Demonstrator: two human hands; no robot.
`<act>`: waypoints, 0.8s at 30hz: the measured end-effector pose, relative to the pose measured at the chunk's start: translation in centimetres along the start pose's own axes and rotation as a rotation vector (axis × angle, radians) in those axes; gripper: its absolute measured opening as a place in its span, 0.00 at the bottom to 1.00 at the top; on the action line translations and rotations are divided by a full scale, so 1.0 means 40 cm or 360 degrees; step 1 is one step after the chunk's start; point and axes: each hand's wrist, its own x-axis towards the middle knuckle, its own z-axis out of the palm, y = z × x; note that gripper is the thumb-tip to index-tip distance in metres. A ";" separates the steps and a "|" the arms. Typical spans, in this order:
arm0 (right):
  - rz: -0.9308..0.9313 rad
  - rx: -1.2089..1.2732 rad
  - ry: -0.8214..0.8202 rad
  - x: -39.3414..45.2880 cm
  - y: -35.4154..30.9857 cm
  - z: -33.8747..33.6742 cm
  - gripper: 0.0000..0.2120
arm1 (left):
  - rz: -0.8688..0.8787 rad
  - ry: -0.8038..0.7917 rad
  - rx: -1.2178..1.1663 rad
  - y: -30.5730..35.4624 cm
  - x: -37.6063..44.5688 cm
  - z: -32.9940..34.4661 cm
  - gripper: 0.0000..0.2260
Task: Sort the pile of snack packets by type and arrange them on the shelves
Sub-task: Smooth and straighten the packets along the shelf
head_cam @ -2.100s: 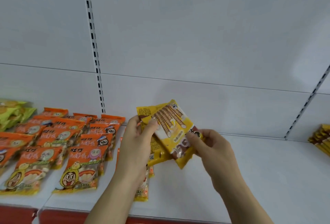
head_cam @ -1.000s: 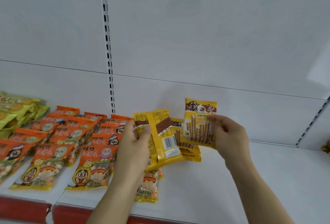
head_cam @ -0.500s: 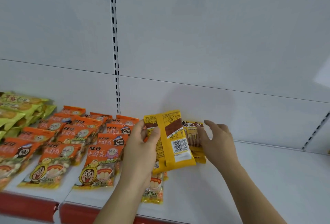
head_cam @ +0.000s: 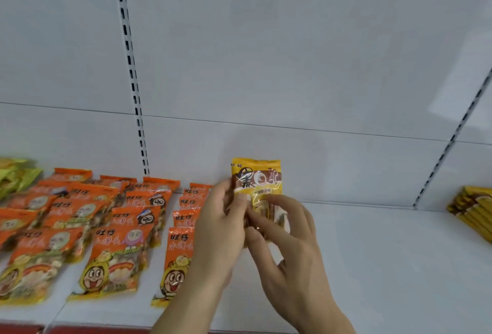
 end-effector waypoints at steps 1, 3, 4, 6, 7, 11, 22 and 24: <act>0.0048 0.0028 0.0033 -0.006 0.011 -0.004 0.17 | -0.0039 0.0028 -0.0005 -0.003 0.005 -0.003 0.10; 0.0193 0.0048 0.0092 -0.004 0.030 -0.018 0.18 | -0.0072 0.0060 0.0032 -0.003 0.011 -0.009 0.11; 0.0268 0.0124 0.0065 0.002 0.033 -0.022 0.19 | -0.0080 0.0091 0.0049 -0.006 0.016 -0.013 0.11; 0.0400 0.0386 -0.0079 0.013 0.030 -0.026 0.19 | -0.0085 0.0130 0.0047 -0.009 0.022 -0.017 0.12; 0.0427 0.0438 -0.0111 0.017 0.025 -0.030 0.20 | -0.0050 0.0110 0.0138 -0.007 0.021 -0.017 0.14; 0.0607 0.0324 -0.0014 0.087 0.044 -0.050 0.18 | 0.0313 0.0014 0.1026 -0.007 0.033 -0.037 0.23; 0.0730 -0.0270 -0.0587 0.159 0.149 0.043 0.18 | 0.0416 -0.0585 0.2455 -0.026 0.118 -0.047 0.21; 0.0671 -0.0314 -0.0643 0.155 0.148 0.048 0.22 | 0.0431 -0.0556 0.2459 -0.030 0.120 -0.051 0.17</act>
